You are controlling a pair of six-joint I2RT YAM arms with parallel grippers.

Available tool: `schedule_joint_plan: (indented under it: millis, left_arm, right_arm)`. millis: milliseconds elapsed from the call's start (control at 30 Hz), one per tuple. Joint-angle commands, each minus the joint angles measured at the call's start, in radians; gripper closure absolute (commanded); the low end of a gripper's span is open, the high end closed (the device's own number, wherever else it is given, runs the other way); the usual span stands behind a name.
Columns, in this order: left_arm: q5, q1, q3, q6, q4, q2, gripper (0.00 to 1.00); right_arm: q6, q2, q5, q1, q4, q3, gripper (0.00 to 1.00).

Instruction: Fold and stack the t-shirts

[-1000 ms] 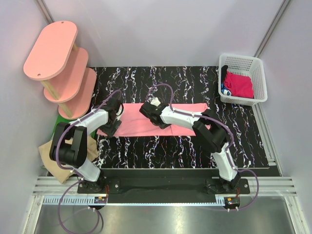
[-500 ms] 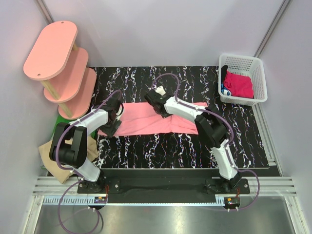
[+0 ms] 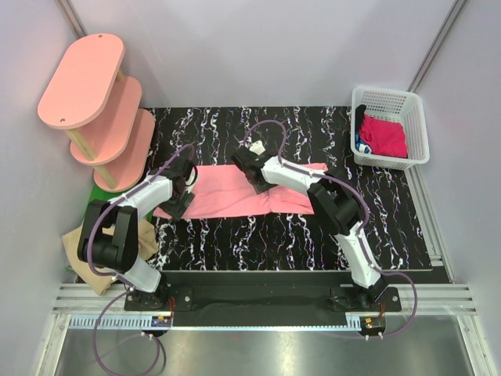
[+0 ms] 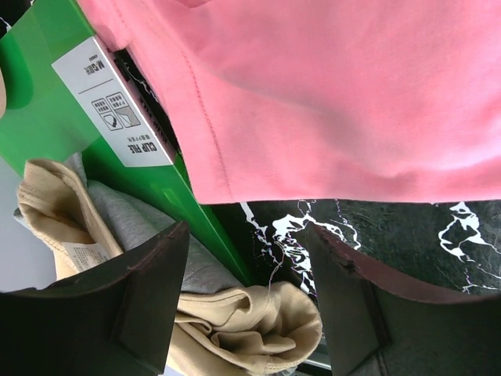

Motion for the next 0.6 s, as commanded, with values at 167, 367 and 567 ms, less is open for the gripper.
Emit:
schedule_joint_plan:
  millis: [167, 367, 567]
  left_arm:
    - [-0.069, 0.016, 0.036, 0.054, 0.005, -0.008, 0.33]
    - [-0.097, 0.034, 0.094, 0.066, -0.019, -0.014, 0.32]
    - [-0.059, 0.034, 0.165, 0.034, -0.074, -0.015, 0.32]
  right_arm:
    - [0.24, -0.443, -0.082, -0.08, -0.072, -0.239, 0.21]
    - [0.348, -0.551, -0.174, -0.089, -0.078, -0.4, 0.24]
    - [0.441, -0.516, -0.217, -0.098, -0.054, -0.498, 0.25]
